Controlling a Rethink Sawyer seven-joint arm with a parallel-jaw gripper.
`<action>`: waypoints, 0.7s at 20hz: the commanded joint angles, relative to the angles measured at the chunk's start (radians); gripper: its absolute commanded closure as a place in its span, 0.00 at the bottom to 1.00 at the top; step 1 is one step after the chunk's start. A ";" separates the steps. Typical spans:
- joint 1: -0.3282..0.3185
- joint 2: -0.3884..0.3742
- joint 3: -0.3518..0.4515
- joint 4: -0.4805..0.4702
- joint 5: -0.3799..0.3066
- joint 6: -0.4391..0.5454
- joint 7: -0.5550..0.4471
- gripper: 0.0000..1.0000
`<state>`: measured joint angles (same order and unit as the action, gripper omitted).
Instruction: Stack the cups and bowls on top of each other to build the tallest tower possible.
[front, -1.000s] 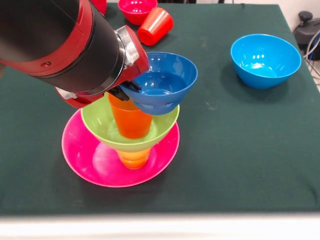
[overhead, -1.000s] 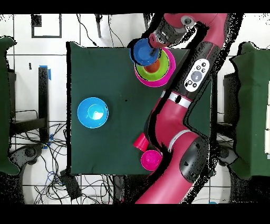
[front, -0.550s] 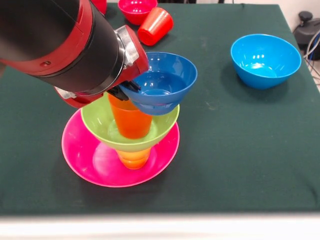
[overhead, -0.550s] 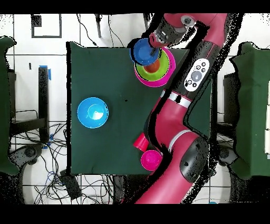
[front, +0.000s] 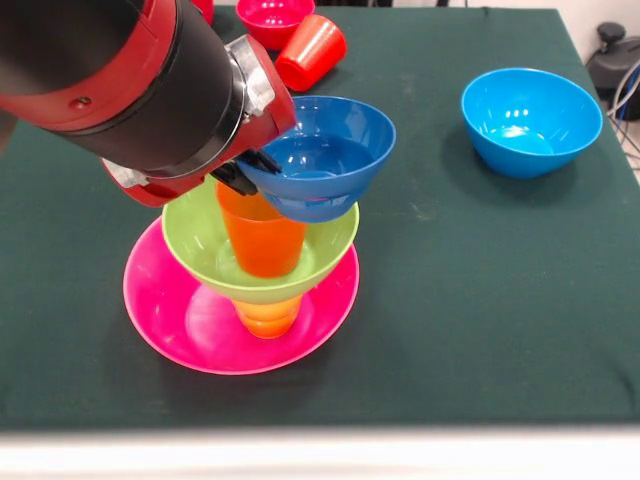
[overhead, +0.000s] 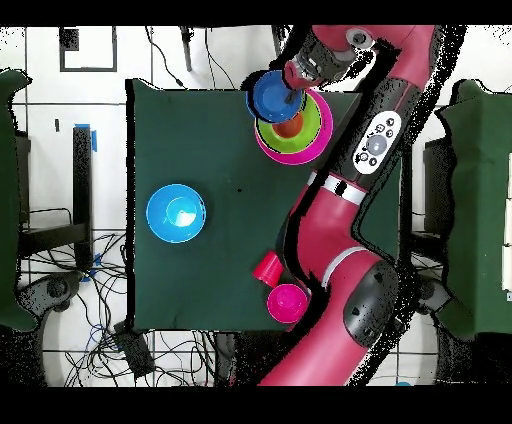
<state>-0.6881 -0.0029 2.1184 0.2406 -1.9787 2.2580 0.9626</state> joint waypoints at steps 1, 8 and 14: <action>-0.011 -0.043 -0.151 -0.016 -0.016 0.092 -0.326 1.00; -0.008 -0.049 -0.178 -0.002 0.012 0.102 -0.324 1.00; -0.012 -0.044 -0.207 0.014 0.035 0.087 -0.330 1.00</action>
<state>-0.6917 -0.0352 2.0866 0.2592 -1.9369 2.2748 0.9626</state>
